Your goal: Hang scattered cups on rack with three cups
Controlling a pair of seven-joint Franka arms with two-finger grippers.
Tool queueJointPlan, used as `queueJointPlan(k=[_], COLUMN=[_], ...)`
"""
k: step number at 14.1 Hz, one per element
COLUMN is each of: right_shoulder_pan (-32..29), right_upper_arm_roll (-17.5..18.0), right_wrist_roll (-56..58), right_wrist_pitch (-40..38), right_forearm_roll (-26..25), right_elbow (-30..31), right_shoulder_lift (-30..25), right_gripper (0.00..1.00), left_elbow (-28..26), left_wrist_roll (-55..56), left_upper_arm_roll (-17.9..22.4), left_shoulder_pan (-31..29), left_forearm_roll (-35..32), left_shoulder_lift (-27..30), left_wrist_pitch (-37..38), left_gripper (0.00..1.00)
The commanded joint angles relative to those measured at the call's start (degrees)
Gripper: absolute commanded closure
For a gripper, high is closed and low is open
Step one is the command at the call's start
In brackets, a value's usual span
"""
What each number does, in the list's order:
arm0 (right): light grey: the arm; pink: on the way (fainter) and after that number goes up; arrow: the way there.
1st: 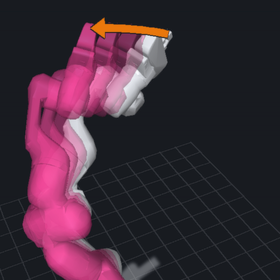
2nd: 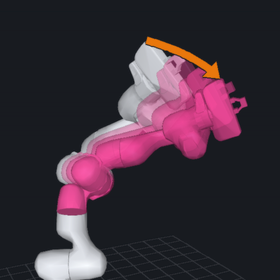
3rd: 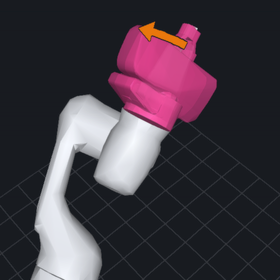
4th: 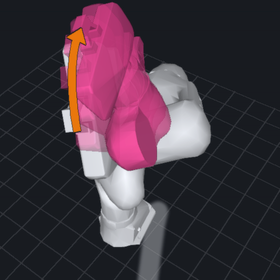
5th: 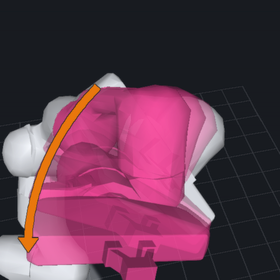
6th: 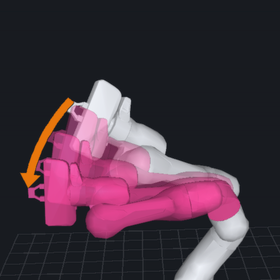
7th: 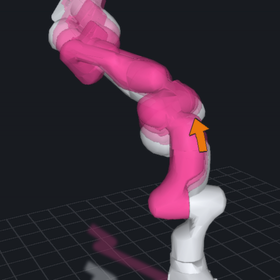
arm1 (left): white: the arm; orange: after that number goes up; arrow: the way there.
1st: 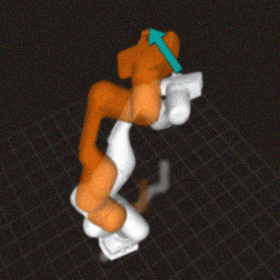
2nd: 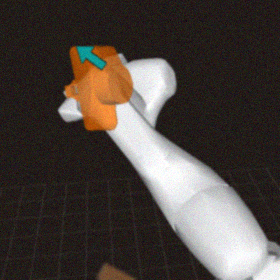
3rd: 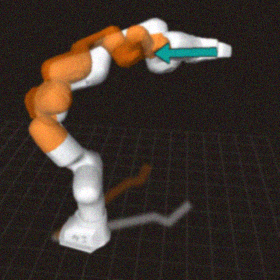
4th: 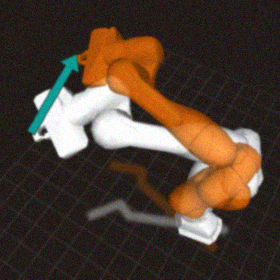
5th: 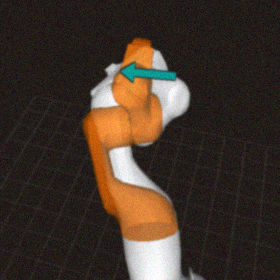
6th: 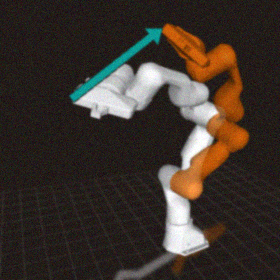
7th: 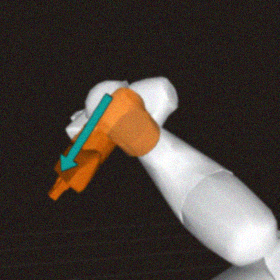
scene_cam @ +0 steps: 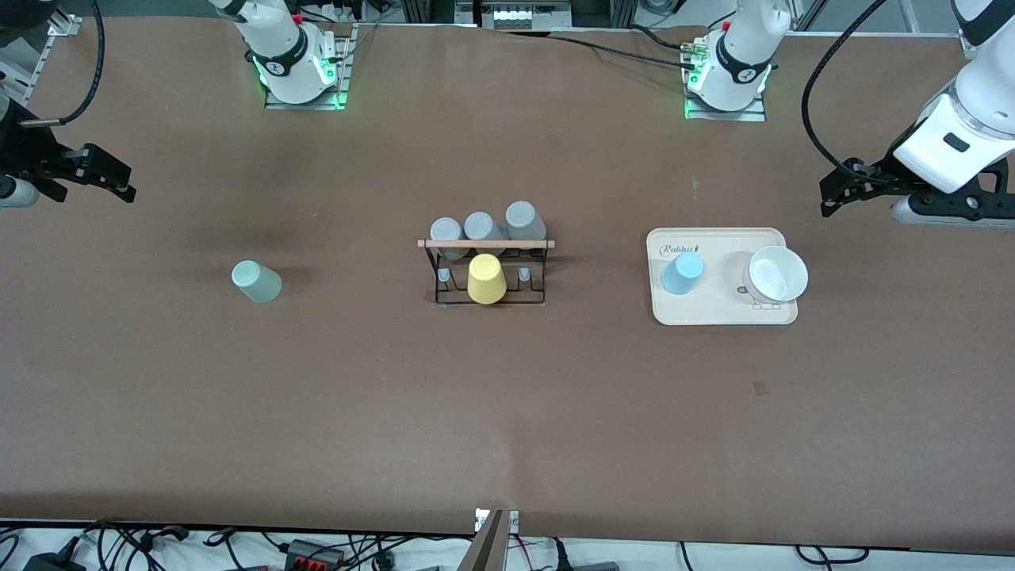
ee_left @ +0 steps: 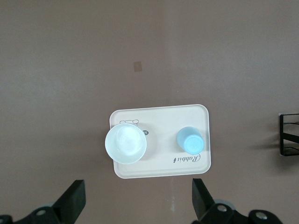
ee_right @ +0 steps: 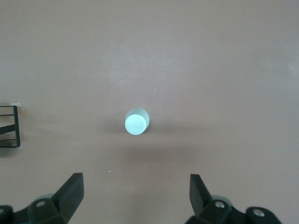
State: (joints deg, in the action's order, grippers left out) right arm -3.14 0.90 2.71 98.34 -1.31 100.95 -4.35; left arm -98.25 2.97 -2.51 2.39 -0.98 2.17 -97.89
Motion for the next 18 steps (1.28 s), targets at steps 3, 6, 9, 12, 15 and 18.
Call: queueJointPlan(k=[3,6,9,12,15,18], right_shoulder_pan=[-0.6,-0.6,-0.6,-0.6,-0.6,-0.6], right_upper_arm_roll=[0.6,0.6,0.6,0.6,0.6,0.7], right_wrist_roll=[0.0,0.0,-0.1,-0.1,-0.1,-0.1], right_wrist_pitch=[-0.3,-0.3,-0.1,0.2,0.4,1.1], right_forearm_roll=[0.3,0.3,0.4,0.6,0.7,0.6], right_elbow=[0.6,0.6,0.6,0.6,0.6,0.6], right_shoulder_lift=[-1.1,-1.1,-1.1,-0.8,-0.8,0.0], right_gripper=[0.00,0.00,0.00,0.00,0.00,0.00], left_elbow=[1.0,1.0,1.0,1.0,3.8,6.4], left_wrist_roll=[-1.0,-1.0,-1.2,-0.8,-0.9,-1.3], left_upper_arm_roll=[0.1,0.1,0.0,0.0,0.1,0.1], left_shoulder_pan=[0.3,0.4,0.6,0.7,0.2,1.0], left_forearm_roll=[-0.2,-0.2,-0.2,0.3,0.3,0.3], left_shoulder_lift=[0.0,-0.1,-0.5,-0.6,-3.7,-7.5], left_wrist_pitch=[0.9,0.9,3.3,6.8,9.6,14.6], left_gripper=[0.00,0.00,0.00,0.00,0.00,0.00])
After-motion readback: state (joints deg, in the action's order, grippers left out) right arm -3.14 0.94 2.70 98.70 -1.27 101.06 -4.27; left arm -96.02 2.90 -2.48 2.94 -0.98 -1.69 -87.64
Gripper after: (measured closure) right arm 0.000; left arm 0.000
